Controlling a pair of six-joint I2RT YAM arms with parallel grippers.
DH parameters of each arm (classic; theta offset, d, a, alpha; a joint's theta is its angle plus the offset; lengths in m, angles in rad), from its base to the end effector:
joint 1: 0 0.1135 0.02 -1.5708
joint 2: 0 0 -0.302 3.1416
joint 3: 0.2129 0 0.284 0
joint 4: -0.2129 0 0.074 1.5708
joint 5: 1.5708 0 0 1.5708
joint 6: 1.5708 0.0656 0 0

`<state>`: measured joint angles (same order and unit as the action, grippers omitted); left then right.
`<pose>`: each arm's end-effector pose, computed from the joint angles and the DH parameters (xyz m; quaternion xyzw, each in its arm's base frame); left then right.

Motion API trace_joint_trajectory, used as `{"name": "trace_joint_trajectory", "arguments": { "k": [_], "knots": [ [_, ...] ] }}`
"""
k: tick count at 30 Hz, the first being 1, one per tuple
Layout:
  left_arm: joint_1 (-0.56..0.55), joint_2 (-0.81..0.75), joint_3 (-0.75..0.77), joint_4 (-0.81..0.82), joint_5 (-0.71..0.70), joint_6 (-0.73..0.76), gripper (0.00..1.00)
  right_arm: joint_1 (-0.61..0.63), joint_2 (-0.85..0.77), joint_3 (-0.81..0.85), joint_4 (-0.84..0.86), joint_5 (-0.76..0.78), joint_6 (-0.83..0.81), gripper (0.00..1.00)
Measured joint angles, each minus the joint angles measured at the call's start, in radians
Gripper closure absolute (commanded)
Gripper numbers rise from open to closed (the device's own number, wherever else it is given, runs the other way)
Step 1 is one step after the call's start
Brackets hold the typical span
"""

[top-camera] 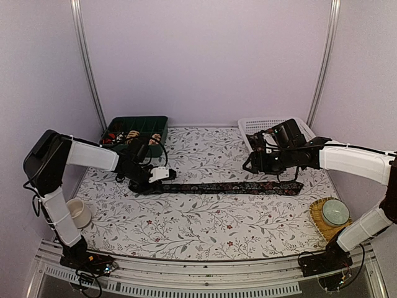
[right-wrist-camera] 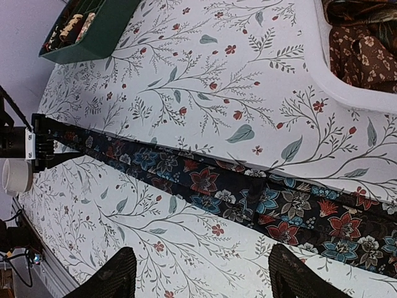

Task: Roll the ties
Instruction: Adjust the tie at the center of the board.

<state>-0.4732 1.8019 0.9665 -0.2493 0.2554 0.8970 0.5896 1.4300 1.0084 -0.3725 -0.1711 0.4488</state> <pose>0.3344 -0.1898 0.1203 0.6329 0.7261 -0.0706 0.2594 0.2869 0.2054 0.2548 -0.0971 0.9176 0.2559 0.2883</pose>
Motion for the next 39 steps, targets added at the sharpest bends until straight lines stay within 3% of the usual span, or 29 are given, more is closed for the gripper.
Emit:
{"name": "trace_joint_trajectory", "arguments": {
  "k": [11,14,21,22,23,24,35,39],
  "knots": [
    [-0.005,0.020,0.024,-0.027,0.008,-0.006,0.62,-0.002,-0.002,0.000,0.000,-0.007,0.000,0.28],
    [-0.005,0.029,0.035,-0.036,0.011,-0.008,0.71,-0.002,-0.008,0.000,0.000,-0.008,0.000,0.28],
    [-0.007,0.035,0.045,-0.059,0.019,-0.013,0.76,-0.004,-0.031,-0.002,0.000,-0.008,0.000,0.28],
    [-0.008,0.035,0.045,-0.059,0.019,-0.013,0.79,-0.004,-0.032,-0.002,0.000,-0.009,0.000,0.28],
    [-0.009,0.035,0.045,-0.060,0.018,-0.015,0.95,-0.004,-0.032,-0.002,0.000,-0.010,0.000,0.28],
    [-0.010,0.035,0.045,-0.061,0.016,-0.016,1.00,-0.004,-0.032,-0.002,0.000,-0.011,0.000,0.28],
    [-0.031,0.023,0.044,-0.060,-0.029,-0.032,0.99,-0.008,-0.032,-0.002,0.000,-0.019,-0.001,0.28],
    [-0.047,0.004,0.041,-0.076,-0.054,-0.044,0.75,-0.008,-0.032,-0.002,0.000,-0.022,-0.001,0.28]
  ]
}}
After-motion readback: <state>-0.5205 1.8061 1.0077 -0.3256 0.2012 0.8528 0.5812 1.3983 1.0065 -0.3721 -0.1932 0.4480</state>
